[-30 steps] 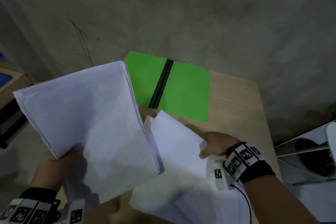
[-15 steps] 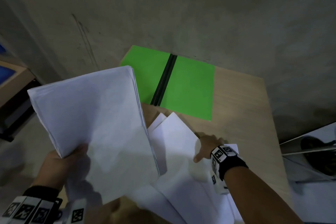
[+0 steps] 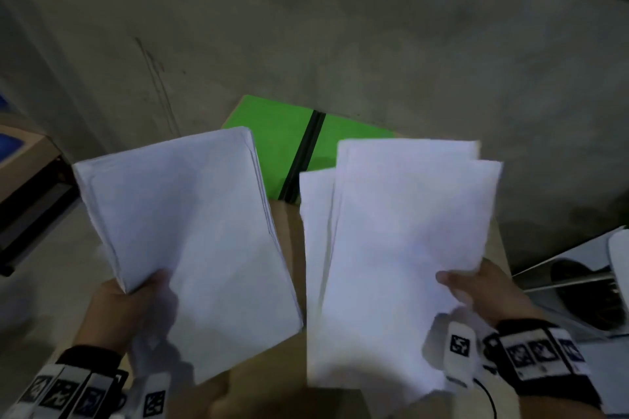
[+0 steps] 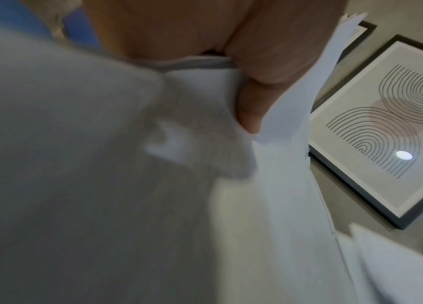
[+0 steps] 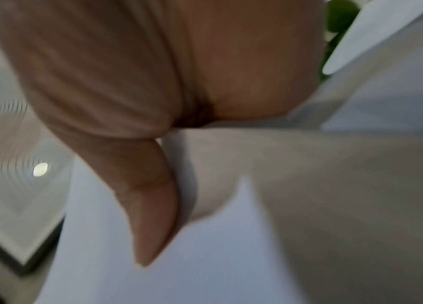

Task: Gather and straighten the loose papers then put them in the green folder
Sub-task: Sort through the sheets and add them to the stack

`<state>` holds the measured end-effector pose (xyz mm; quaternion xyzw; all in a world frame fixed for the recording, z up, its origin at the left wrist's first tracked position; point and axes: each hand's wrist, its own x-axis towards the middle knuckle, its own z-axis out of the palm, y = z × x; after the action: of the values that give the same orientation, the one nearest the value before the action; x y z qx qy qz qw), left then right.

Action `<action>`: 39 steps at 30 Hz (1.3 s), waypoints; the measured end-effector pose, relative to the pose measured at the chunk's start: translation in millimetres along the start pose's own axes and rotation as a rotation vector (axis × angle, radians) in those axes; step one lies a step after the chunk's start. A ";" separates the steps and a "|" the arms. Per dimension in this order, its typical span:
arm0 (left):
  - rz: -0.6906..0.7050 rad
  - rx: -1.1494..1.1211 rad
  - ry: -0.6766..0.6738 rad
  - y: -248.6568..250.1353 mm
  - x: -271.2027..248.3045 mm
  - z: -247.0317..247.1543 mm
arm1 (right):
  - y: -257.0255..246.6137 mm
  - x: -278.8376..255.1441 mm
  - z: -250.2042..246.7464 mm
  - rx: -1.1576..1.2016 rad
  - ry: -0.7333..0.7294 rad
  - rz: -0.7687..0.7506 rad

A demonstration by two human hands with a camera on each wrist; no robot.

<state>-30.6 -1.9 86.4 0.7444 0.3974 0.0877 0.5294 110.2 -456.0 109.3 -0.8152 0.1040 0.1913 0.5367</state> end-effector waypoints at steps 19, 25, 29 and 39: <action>-0.091 -0.326 -0.434 31.8 -39.8 48.6 | -25.2 -27.6 136.4 0.508 -0.339 0.100; 0.033 -0.585 -0.728 46.7 -44.6 35.9 | -31.4 -31.4 128.8 0.479 -0.145 -0.049; 0.395 -0.347 -0.610 60.3 -55.6 39.8 | -49.8 -48.6 118.3 0.434 -0.116 -0.247; 0.532 -0.203 -0.594 60.5 -42.4 44.5 | -58.5 -62.6 114.6 0.478 -0.058 -0.244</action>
<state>-4.3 -70.4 131.8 0.7580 0.0104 0.0414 0.6508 52.5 -329.8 144.5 -0.6662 0.0319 0.1183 0.7357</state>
